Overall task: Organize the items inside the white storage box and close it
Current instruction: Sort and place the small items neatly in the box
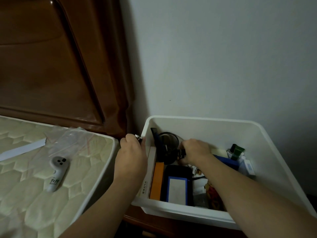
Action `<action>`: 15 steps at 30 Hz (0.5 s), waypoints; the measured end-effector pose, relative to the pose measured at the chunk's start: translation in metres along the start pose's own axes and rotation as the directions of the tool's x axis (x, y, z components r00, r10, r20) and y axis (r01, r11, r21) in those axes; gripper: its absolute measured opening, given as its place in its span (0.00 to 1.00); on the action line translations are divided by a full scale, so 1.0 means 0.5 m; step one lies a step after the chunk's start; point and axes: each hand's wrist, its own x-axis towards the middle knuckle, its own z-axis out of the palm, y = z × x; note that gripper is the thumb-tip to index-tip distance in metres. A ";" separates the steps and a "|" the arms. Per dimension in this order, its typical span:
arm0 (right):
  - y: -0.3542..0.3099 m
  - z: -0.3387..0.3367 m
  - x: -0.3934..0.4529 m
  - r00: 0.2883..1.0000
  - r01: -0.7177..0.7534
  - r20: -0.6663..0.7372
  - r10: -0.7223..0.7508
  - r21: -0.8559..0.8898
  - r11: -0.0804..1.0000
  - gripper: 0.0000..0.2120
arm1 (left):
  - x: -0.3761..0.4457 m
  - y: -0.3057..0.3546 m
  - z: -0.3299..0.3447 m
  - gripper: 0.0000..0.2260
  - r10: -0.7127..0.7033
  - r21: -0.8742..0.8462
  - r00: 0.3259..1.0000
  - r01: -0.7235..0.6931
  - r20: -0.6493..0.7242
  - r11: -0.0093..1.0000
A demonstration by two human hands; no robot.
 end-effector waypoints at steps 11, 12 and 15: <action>-0.001 0.008 0.009 0.995 -0.064 -0.076 0.066 0.026 0.998 0.14 | 0.003 -0.004 0.003 0.11 -0.031 -0.052 0.999 0.032 0.019 0.998; 0.003 0.008 0.011 0.994 -0.069 -0.081 0.071 0.026 0.997 0.12 | 0.004 -0.006 0.003 0.11 -0.033 -0.057 0.999 0.034 0.024 0.998; 0.012 0.008 0.013 0.996 -0.075 -0.040 0.078 0.072 0.995 0.13 | 0.003 -0.007 0.002 0.12 -0.023 -0.059 0.999 0.025 0.026 0.998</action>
